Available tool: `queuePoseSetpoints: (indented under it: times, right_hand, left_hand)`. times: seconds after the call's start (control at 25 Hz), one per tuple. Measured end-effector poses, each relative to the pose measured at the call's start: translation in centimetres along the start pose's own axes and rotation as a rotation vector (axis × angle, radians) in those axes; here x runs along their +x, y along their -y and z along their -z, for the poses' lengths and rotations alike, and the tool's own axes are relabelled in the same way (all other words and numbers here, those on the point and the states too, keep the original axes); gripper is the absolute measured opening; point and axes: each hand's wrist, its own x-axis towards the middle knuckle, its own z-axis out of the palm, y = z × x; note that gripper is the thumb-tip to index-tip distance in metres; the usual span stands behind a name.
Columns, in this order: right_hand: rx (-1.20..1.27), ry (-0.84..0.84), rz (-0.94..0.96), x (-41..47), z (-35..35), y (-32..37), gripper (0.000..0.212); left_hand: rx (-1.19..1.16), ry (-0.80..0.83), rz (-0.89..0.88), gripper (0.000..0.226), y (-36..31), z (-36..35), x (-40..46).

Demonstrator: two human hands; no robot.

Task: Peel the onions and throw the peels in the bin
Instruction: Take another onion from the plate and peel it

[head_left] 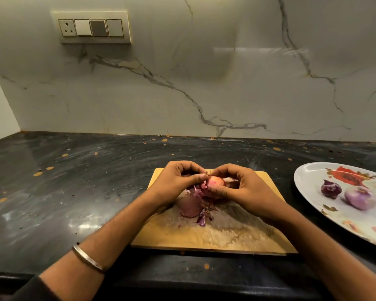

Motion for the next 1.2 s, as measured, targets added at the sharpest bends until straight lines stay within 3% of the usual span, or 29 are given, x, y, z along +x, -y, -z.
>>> queuePoseSetpoints:
  times: [0.16,0.32,0.56,0.76,0.88,0.96,1.08,1.2]
  right_hand:
    - [0.118,0.043,0.0,-0.1,0.0,-0.4,0.022]
    - [0.151,-0.035,0.065,-0.5,-0.2,-0.3,0.023]
    - [0.212,-0.18,0.147,-0.6,-0.1,-0.1,0.028]
    - [0.162,-0.186,0.101,-0.5,0.0,-0.4,0.029]
    - [0.085,-0.189,0.116,-0.4,-0.6,-0.4,0.026]
    - [0.113,-0.185,0.12,-0.2,-0.9,-0.1,0.023]
    - [0.057,-0.234,0.1,0.5,-0.9,0.4,0.018]
    - [0.022,-0.239,0.053,1.2,0.3,0.8,0.006]
  left_hand:
    - [0.048,0.0,-0.018,0.008,-0.3,0.3,0.1]
    - [0.132,0.025,-0.022,0.008,-0.8,0.6,-0.4]
    - [0.523,0.09,-0.109,0.011,-0.6,0.0,-0.8]
    - [0.531,0.013,-0.209,0.009,-0.8,-0.4,-0.9]
    - [0.345,-0.067,-0.181,0.019,-1.4,0.0,-0.3]
    - [0.192,0.035,-0.072,0.029,-1.7,-0.4,-0.1]
    - [0.303,0.156,-0.024,0.043,-1.7,-1.2,0.4]
    - [0.152,0.194,0.027,0.036,-1.7,-0.6,0.7]
